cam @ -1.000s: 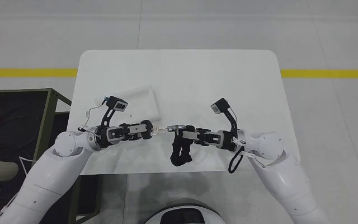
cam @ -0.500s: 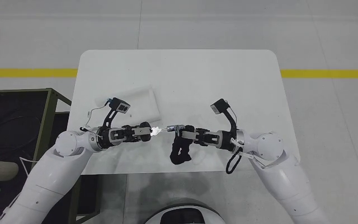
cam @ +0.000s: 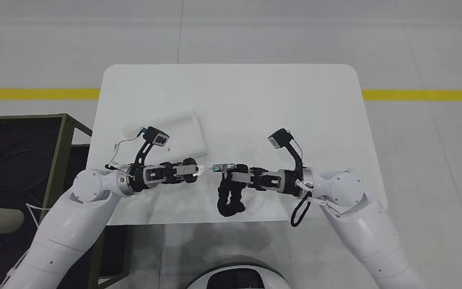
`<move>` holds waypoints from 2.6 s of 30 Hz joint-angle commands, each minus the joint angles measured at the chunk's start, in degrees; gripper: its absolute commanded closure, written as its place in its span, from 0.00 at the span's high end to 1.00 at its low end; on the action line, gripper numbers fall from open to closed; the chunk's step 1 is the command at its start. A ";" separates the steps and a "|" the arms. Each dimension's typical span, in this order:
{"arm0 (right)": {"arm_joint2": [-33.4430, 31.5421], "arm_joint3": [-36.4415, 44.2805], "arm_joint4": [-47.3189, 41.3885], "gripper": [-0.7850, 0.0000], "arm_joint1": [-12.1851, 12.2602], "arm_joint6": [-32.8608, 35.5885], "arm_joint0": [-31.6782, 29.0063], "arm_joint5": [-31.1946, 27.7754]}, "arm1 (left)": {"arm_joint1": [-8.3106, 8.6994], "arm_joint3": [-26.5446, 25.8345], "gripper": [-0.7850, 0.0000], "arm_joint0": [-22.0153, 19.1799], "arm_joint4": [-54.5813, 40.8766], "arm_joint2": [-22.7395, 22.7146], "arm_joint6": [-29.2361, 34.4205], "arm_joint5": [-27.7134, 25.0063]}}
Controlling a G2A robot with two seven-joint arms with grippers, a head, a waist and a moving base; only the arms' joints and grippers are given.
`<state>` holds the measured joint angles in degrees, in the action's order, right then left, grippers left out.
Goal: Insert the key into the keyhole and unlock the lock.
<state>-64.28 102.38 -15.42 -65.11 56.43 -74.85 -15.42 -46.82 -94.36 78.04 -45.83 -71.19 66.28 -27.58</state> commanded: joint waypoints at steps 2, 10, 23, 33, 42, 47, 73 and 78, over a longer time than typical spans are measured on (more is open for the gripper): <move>0.20 -0.09 0.11 0.00 -0.02 0.06 0.23 0.19 | -0.20 -0.32 0.00 0.16 0.08 -0.39 0.25 0.23; 0.38 -0.38 -0.21 0.00 -0.04 -0.05 0.59 0.74 | -0.68 -1.43 0.00 0.60 6.45 -1.81 -0.53 -4.95; 0.01 -0.66 -2.77 0.00 -0.02 0.08 0.44 0.95 | -1.86 -2.96 0.00 1.64 18.16 -2.52 -7.69 -17.97; 0.01 -0.66 -2.77 0.00 -0.02 0.08 0.44 0.95 | -1.84 -3.43 0.00 1.53 20.03 -2.77 -7.72 -18.14; -1.23 0.91 -1.84 0.00 0.28 -2.32 -1.39 1.76 | -2.26 -10.87 0.00 3.21 50.99 -6.87 -18.45 -28.05; -1.32 1.07 -1.96 0.00 0.39 -2.56 -1.64 1.94 | -3.26 -15.72 0.00 5.11 68.61 -10.57 -30.04 -30.42; -1.19 1.53 -2.47 0.00 0.86 -3.26 -2.66 2.34 | -4.22 -21.22 0.00 18.70 162.46 -13.10 -105.45 -1.41; -0.56 1.43 -2.34 0.00 0.88 -3.21 -2.82 2.69 | -4.23 -20.42 1.00 19.78 162.55 -13.19 -106.88 1.17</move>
<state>-64.94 103.90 -17.90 -64.24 53.20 -77.68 -12.84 -51.04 -114.80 97.83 116.94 -84.36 -40.71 -26.37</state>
